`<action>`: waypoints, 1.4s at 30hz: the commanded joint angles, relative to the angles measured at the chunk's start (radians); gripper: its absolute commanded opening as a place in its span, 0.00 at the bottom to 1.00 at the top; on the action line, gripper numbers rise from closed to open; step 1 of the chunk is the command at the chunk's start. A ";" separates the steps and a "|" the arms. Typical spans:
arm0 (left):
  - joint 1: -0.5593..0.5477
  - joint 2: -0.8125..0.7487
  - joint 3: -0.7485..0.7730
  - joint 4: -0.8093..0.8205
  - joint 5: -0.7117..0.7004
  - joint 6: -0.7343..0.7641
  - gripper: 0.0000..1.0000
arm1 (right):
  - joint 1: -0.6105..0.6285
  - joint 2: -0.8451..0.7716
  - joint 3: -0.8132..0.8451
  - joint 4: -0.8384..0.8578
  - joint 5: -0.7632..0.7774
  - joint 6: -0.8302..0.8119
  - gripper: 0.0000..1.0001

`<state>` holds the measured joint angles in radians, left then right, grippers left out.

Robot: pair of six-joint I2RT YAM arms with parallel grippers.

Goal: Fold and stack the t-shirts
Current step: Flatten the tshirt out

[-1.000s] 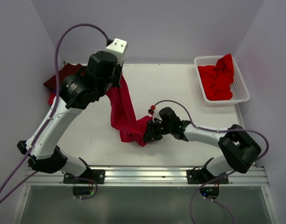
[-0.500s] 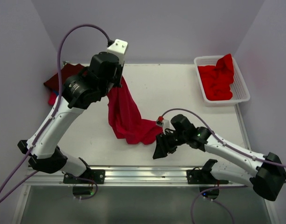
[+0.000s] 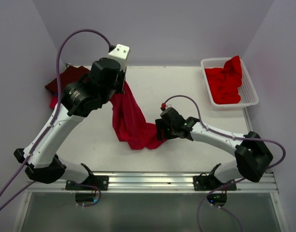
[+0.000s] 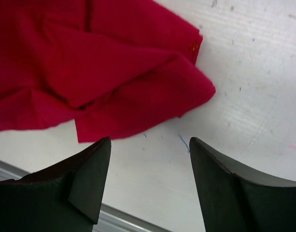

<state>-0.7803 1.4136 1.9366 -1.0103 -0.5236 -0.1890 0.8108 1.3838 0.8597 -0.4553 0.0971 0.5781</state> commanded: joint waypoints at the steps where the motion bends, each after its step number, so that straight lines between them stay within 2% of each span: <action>1: -0.002 -0.054 -0.014 0.067 0.002 -0.023 0.00 | 0.001 0.079 0.074 0.110 0.073 0.019 0.68; 9: -0.002 -0.100 -0.059 0.072 0.004 -0.036 0.00 | -0.010 0.230 0.128 0.164 0.090 0.003 0.60; 13: -0.002 -0.114 -0.073 0.072 -0.001 -0.038 0.00 | -0.016 0.271 0.136 0.178 0.099 0.014 0.48; 16: -0.002 -0.122 -0.080 0.073 -0.001 -0.040 0.00 | -0.018 0.299 0.137 0.187 0.098 0.014 0.27; 20: -0.002 -0.133 -0.103 0.076 -0.003 -0.041 0.00 | -0.019 0.320 0.141 0.190 0.098 0.014 0.13; 22: -0.002 -0.140 -0.111 0.079 -0.004 -0.041 0.00 | -0.018 0.322 0.148 0.187 0.096 0.011 0.00; 32: -0.002 -0.150 -0.131 0.090 -0.001 -0.041 0.00 | -0.019 0.207 0.165 0.139 0.133 -0.027 0.01; 33: -0.002 -0.148 -0.133 0.095 0.000 -0.043 0.00 | -0.019 0.205 0.173 0.127 0.135 -0.030 0.10; 34: -0.002 -0.150 -0.136 0.095 0.002 -0.043 0.00 | -0.019 0.205 0.185 0.115 0.133 -0.038 0.28; 36: -0.002 -0.150 -0.139 0.098 0.005 -0.041 0.00 | -0.018 0.213 0.191 0.115 0.124 -0.040 0.38; 38: -0.002 -0.150 -0.142 0.099 0.007 -0.043 0.00 | -0.018 0.224 0.196 0.124 0.112 -0.037 0.43; 42: -0.002 -0.148 -0.143 0.099 0.008 -0.044 0.00 | -0.019 0.277 0.206 0.139 0.081 -0.032 0.43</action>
<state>-0.7803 1.2873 1.7924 -0.9802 -0.5182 -0.2180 0.7963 1.6321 1.0332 -0.3252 0.1898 0.5526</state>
